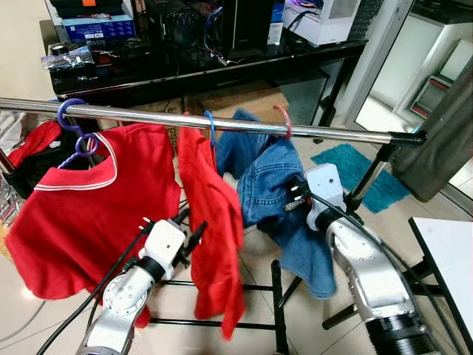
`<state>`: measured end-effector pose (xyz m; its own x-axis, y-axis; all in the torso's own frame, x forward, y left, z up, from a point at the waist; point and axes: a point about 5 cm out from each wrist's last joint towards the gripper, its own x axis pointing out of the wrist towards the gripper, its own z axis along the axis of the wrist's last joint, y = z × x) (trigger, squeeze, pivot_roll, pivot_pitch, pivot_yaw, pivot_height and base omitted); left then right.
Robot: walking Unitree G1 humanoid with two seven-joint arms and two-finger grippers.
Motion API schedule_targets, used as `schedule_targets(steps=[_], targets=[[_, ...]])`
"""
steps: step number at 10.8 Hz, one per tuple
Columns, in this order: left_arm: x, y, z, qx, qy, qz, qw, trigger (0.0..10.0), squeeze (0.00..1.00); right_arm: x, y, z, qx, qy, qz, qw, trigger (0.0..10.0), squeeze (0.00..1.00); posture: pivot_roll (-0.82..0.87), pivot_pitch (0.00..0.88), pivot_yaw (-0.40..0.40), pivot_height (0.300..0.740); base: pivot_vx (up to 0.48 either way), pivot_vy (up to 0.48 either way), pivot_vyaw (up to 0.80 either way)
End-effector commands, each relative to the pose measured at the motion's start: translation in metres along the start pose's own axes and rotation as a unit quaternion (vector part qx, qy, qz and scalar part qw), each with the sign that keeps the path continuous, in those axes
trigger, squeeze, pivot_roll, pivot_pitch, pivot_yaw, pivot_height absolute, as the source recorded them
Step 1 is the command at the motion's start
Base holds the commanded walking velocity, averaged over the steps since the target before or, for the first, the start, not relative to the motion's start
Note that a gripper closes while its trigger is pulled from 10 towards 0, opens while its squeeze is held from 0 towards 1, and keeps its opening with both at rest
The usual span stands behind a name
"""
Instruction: Hang hanger
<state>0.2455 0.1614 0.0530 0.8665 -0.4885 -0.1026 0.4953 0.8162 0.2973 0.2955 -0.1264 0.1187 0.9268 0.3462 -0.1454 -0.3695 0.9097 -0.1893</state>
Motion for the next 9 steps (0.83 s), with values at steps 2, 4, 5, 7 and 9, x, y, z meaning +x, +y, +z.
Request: schedule_targets(steps=[2, 4, 5, 7, 9], targets=[[-0.0015, -0.0141, -0.0049, 0.019, 0.017, -0.054, 0.998, 10.0, 0.00, -0.0028, -0.0031, 0.0090, -0.031, 0.011, 0.025, 0.999, 10.0, 0.00, 0.00, 0.000, -0.057, 0.740, 0.000, 0.000, 0.00], [-0.0040, -0.0155, -0.0066, 0.026, 0.023, -0.069, 0.997, 10.0, 0.00, -0.0039, -0.0021, 0.0074, -0.043, 0.030, 0.041, 0.998, 10.0, 0.00, 0.00, 0.000, -0.058, 0.740, 0.000, 0.000, 0.00], [-0.0044, -0.0152, -0.0075, 0.027, 0.025, -0.071, 0.997, 10.0, 0.00, -0.0036, -0.0014, 0.0046, -0.046, 0.041, 0.044, 0.997, 10.0, 0.00, 0.00, 0.000, -0.058, 0.740, 0.000, 0.000, 0.00], [-0.0052, -0.0154, -0.0086, 0.030, 0.029, -0.076, 0.996, 10.0, 0.00, -0.0042, 0.0009, 0.0034, -0.033, 0.051, 0.051, 0.997, 10.0, 1.00, 0.01, 0.000, -0.058, 0.740, 0.000, 0.000, 0.00], [-0.0055, -0.0169, -0.0091, 0.030, 0.030, -0.081, 0.996, 10.0, 0.00, -0.0058, 0.0019, 0.0046, -0.021, 0.048, 0.053, 0.997, 10.0, 1.00, 0.01, 0.000, -0.058, 0.740, 0.000, 0.000, 0.00]])
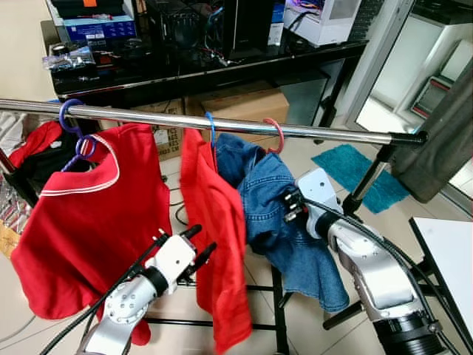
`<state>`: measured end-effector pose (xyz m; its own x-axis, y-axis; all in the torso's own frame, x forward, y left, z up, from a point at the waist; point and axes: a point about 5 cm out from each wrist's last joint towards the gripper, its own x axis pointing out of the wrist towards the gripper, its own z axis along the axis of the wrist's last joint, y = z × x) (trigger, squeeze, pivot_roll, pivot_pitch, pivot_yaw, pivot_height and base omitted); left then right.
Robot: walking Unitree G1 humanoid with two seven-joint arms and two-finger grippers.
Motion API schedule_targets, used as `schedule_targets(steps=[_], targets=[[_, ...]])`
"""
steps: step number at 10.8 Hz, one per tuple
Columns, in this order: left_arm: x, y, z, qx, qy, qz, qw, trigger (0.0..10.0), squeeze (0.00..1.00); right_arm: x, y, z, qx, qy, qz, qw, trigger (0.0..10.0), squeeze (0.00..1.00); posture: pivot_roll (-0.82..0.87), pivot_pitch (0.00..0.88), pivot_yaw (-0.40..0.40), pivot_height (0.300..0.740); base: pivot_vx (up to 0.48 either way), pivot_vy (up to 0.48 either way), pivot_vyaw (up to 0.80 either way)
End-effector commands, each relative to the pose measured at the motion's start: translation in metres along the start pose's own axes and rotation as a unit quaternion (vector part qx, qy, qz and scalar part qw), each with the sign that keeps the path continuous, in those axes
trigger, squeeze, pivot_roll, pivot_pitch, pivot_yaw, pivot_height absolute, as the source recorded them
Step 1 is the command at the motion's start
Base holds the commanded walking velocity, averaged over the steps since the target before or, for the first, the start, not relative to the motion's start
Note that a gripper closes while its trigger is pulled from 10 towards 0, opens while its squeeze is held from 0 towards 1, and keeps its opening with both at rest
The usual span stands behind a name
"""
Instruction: Hang hanger
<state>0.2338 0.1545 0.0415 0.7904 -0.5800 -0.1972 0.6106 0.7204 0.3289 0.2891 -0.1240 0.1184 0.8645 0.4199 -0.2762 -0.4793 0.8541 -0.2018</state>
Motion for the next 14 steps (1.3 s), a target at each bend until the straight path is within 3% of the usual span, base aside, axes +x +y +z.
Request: schedule_targets(steps=[1, 3, 4, 5, 8, 9, 11, 14], targets=[[0.001, -0.002, 0.000, 0.001, 0.002, -0.009, 1.000, 10.0, 0.00, -0.004, -0.003, 0.005, 0.008, -0.011, -0.002, 1.000, 10.0, 1.00, 0.01, 0.000, -0.058, 0.740, 0.000, 0.000, 0.00], [0.002, -0.002, -0.001, -0.008, 0.001, -0.001, 1.000, 10.0, 0.00, -0.008, 0.000, 0.004, 0.013, -0.014, 0.005, 1.000, 10.0, 1.00, 0.00, 0.000, -0.057, 0.740, 0.000, 0.000, 0.00], [0.002, -0.002, -0.001, -0.012, 0.000, 0.002, 1.000, 10.0, 0.00, -0.009, 0.000, 0.003, 0.015, -0.013, 0.005, 1.000, 10.0, 0.95, -0.01, 0.000, -0.058, 0.740, 0.000, 0.000, 0.00], [0.002, -0.001, -0.002, -0.027, 0.000, 0.014, 1.000, 10.0, 0.00, -0.013, 0.002, -0.001, 0.021, -0.010, 0.008, 1.000, 10.0, 0.00, -0.01, 0.000, -0.057, 0.740, 0.000, 0.000, 0.00], [-0.001, 0.003, -0.012, -0.091, 0.009, 0.060, 0.994, 10.0, 0.00, -0.026, 0.003, -0.014, 0.053, -0.017, 0.001, 0.998, 10.0, 0.00, -0.01, 0.000, -0.057, 0.740, 0.000, 0.000, 0.00], [-0.001, 0.007, -0.015, -0.144, 0.001, 0.095, 0.985, 10.0, 0.00, -0.035, -0.005, -0.021, 0.088, -0.042, -0.034, 0.995, 10.0, 0.00, -0.02, 0.000, -0.057, 0.740, 0.000, 0.000, 0.00], [0.001, 0.005, -0.016, -0.174, -0.003, 0.107, 0.979, 10.0, 0.00, -0.044, -0.008, -0.029, 0.124, -0.068, -0.058, 0.988, 10.0, 0.00, -0.02, 0.000, -0.057, 0.740, 0.000, 0.000, 0.00], [-0.002, -0.002, -0.027, -0.183, 0.015, 0.102, 0.978, 10.0, 0.00, -0.057, -0.012, -0.042, 0.159, -0.097, -0.091, 0.978, 10.0, 0.00, -0.03, 0.000, -0.054, 0.740, 0.000, 0.000, 0.00]])
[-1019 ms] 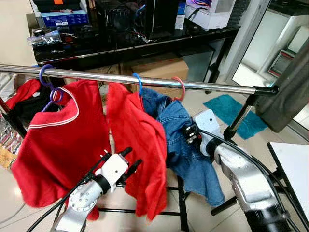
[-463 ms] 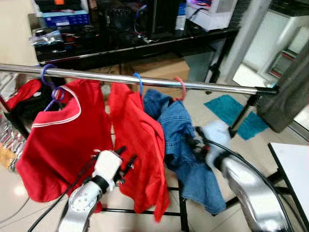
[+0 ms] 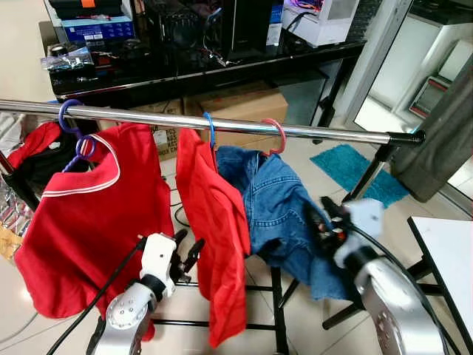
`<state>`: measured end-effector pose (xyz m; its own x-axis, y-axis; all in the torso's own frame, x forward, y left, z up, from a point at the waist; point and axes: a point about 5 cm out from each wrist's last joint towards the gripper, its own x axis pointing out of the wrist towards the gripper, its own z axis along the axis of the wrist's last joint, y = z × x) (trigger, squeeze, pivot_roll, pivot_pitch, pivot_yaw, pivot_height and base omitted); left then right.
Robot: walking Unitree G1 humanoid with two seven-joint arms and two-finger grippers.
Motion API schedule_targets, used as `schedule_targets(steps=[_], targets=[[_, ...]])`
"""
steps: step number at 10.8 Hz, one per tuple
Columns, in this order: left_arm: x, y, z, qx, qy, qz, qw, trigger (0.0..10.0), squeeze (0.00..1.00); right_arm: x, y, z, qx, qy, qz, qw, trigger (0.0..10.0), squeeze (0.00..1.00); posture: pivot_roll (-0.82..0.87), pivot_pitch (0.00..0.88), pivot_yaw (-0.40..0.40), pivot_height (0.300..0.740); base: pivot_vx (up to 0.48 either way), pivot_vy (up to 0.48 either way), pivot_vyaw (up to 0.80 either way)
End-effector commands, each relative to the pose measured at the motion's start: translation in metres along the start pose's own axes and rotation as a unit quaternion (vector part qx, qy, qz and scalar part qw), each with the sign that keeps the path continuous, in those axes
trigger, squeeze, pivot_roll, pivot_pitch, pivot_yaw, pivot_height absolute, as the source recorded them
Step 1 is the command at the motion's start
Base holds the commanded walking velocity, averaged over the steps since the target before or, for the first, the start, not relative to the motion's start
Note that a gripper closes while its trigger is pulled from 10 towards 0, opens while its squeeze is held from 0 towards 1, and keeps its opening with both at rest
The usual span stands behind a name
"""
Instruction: Hang hanger
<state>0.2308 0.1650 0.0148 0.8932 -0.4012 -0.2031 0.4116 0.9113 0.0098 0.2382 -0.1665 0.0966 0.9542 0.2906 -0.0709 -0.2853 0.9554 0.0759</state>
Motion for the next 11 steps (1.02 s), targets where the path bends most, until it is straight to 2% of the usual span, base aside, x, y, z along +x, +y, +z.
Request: schedule_targets(steps=[1, 5, 6, 8, 11], targets=[[0.001, 0.000, -0.001, -0.001, 0.000, 0.002, 1.000, 10.0, 0.00, -0.006, -0.009, -0.004, 0.014, -0.008, -0.021, 1.000, 10.0, 0.00, -0.03, 0.000, -0.053, 0.740, 0.000, 0.000, 0.00], [-0.004, 0.005, -0.017, -0.009, 0.030, 0.016, 0.999, 10.0, 0.00, -0.019, -0.021, -0.021, 0.042, -0.011, -0.058, 0.997, 10.0, 0.00, -0.04, 0.000, -0.050, 0.740, 0.000, 0.000, 0.00], [-0.005, 0.005, -0.021, -0.006, 0.037, 0.017, 0.999, 10.0, 0.00, -0.021, -0.022, -0.029, 0.042, 0.000, -0.062, 0.997, 10.0, 0.00, -0.04, 0.000, -0.050, 0.740, 0.000, 0.000, 0.00], [-0.009, 0.004, -0.033, -0.008, 0.059, 0.017, 0.998, 10.0, 0.00, -0.037, -0.031, -0.060, 0.039, 0.054, -0.080, 0.994, 10.0, 0.00, -0.04, 0.000, -0.049, 0.740, 0.000, 0.000, 0.00], [-0.016, 0.012, -0.047, -0.018, 0.089, 0.039, 0.995, 10.0, 0.00, -0.051, -0.041, -0.081, 0.025, 0.084, -0.097, 0.991, 10.0, 0.00, -0.04, 0.000, -0.046, 0.740, 0.000, 0.000, 0.00]])
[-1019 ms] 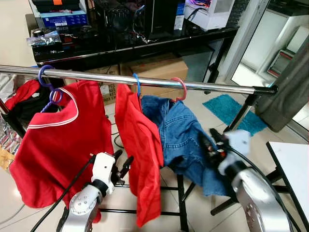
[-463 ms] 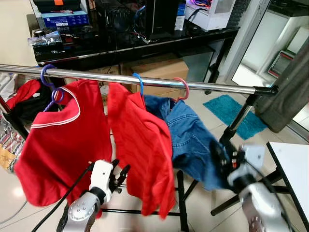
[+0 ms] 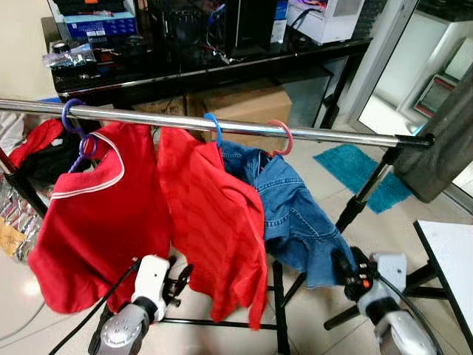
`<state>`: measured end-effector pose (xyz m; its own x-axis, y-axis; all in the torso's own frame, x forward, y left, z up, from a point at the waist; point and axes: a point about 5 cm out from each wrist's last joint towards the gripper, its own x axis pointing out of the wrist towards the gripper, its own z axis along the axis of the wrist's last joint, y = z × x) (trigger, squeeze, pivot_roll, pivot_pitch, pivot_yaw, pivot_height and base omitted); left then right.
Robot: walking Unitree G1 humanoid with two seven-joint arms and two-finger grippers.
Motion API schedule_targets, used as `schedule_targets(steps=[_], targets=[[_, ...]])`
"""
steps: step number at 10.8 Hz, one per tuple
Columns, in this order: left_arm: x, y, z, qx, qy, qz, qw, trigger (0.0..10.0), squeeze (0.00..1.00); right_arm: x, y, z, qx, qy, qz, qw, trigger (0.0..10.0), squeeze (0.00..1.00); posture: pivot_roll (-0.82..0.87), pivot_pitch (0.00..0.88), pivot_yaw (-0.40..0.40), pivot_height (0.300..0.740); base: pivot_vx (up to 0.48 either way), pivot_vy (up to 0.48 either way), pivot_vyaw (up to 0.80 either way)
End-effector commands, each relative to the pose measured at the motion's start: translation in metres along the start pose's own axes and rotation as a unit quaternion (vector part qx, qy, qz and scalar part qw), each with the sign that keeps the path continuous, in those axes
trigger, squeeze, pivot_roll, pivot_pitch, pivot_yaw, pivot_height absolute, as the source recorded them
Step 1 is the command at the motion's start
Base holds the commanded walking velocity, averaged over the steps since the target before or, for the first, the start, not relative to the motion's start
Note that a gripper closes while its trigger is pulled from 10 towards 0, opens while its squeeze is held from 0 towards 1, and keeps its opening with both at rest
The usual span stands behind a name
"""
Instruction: Hang hanger
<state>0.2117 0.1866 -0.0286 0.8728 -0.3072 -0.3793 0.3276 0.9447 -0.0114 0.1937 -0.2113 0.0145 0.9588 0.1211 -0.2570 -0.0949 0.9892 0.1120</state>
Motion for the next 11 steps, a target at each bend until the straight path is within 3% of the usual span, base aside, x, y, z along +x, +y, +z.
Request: schedule_targets(steps=[1, 3, 6, 11], targets=[[0.000, 0.004, -0.002, -0.008, 0.006, 0.014, 1.000, 10.0, 0.00, -0.002, -0.008, -0.006, -0.015, 0.014, -0.010, 1.000, 10.0, 0.00, -0.04, 0.000, -0.047, 0.740, 0.000, 0.000, 0.00], [0.001, 0.008, -0.009, -0.036, 0.027, 0.040, 0.998, 10.0, 0.00, -0.006, -0.021, -0.034, -0.036, 0.079, -0.044, 0.995, 10.0, 0.00, -0.04, 0.000, -0.049, 0.740, 0.000, 0.000, 0.00], [-0.003, 0.016, -0.022, -0.067, 0.068, 0.080, 0.992, 10.0, 0.00, -0.008, -0.027, -0.053, -0.044, 0.124, -0.064, 0.989, 10.0, 0.00, -0.04, 0.000, -0.048, 0.740, 0.000, 0.000, 0.00], [-0.012, 0.033, -0.035, -0.127, 0.106, 0.161, 0.973, 10.0, 0.00, -0.010, -0.034, -0.069, -0.056, 0.160, -0.080, 0.982, 10.0, 0.00, -0.04, 0.000, -0.052, 0.740, 0.000, 0.000, 0.00]])
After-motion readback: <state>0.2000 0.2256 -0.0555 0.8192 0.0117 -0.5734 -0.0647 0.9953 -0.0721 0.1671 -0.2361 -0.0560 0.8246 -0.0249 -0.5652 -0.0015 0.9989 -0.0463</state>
